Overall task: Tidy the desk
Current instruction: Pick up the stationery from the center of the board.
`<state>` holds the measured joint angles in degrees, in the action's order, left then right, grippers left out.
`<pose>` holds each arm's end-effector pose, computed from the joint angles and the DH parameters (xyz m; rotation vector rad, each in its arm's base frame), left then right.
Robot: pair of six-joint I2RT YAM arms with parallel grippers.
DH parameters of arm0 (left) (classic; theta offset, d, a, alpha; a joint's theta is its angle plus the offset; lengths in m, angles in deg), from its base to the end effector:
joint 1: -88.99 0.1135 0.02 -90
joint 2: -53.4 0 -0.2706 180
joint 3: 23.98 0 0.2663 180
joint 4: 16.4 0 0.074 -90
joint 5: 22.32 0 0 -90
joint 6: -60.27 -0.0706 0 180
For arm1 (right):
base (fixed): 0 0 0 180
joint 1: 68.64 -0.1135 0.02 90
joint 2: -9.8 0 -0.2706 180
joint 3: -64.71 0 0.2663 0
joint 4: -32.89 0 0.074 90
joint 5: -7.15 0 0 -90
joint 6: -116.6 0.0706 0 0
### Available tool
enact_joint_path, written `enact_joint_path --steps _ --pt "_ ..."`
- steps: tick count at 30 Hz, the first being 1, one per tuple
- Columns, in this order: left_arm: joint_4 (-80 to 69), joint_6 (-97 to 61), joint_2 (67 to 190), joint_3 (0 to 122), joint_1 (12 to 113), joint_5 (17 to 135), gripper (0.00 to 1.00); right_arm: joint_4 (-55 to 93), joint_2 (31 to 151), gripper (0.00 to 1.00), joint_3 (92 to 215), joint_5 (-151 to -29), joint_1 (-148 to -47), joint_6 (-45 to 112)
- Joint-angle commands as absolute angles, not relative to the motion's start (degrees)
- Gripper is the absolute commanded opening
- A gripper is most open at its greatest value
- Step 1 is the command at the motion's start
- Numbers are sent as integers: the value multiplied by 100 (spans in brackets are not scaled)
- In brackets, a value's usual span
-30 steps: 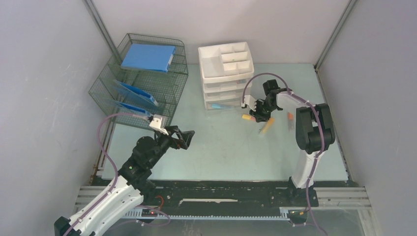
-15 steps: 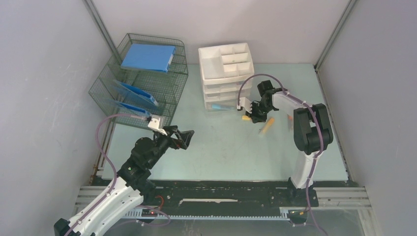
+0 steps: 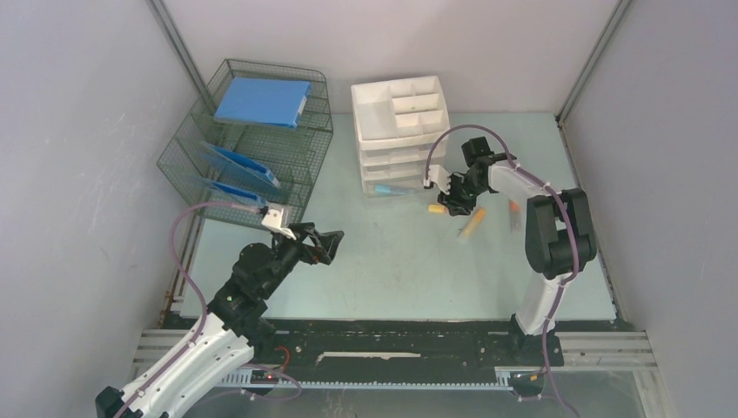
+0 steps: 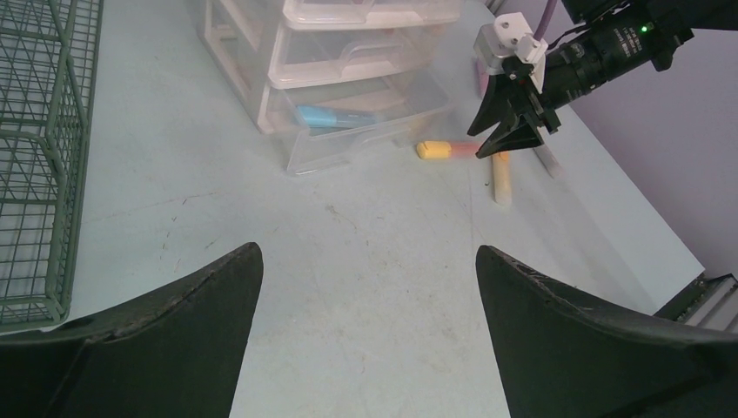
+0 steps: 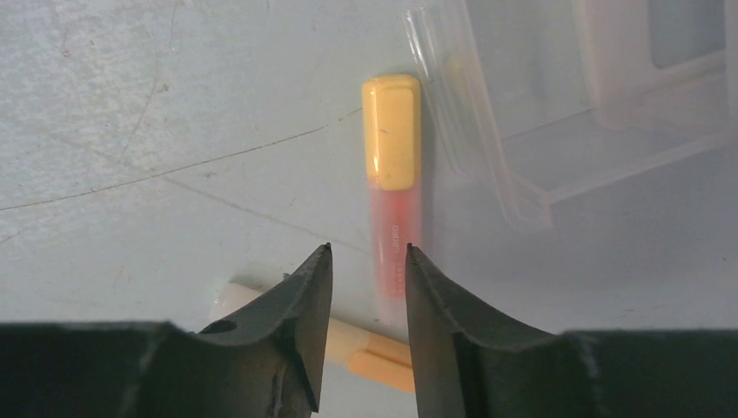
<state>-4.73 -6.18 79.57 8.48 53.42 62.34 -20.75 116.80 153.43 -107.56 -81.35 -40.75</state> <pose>0.1547 -0.1026 0.2485 0.1069 1.7094 -0.6990 0.3787 0.1157 0.1574 -1.7748 1.9693 0.3221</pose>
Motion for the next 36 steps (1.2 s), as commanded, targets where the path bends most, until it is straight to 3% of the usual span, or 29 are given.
enact_joint_path --steps 1,8,16,25,36 --pt "-623 -565 7993 806 5375 6275 100 -1844 11528 47 15358 -10712 -8097 -4017" --pt "-628 -522 7954 735 5379 6285 100 -1643 11879 57 15363 -10493 -8238 -4043" --pt "-619 -468 7880 652 5374 6276 100 -1691 12168 58 15369 -10312 -8264 -4022" --pt "-620 -447 7846 643 5374 6294 100 -2283 12503 39 15727 -10313 -8278 -3984" --pt "-582 -398 7717 615 5377 6311 100 -2653 12391 6 15655 -10235 -8563 -3950"
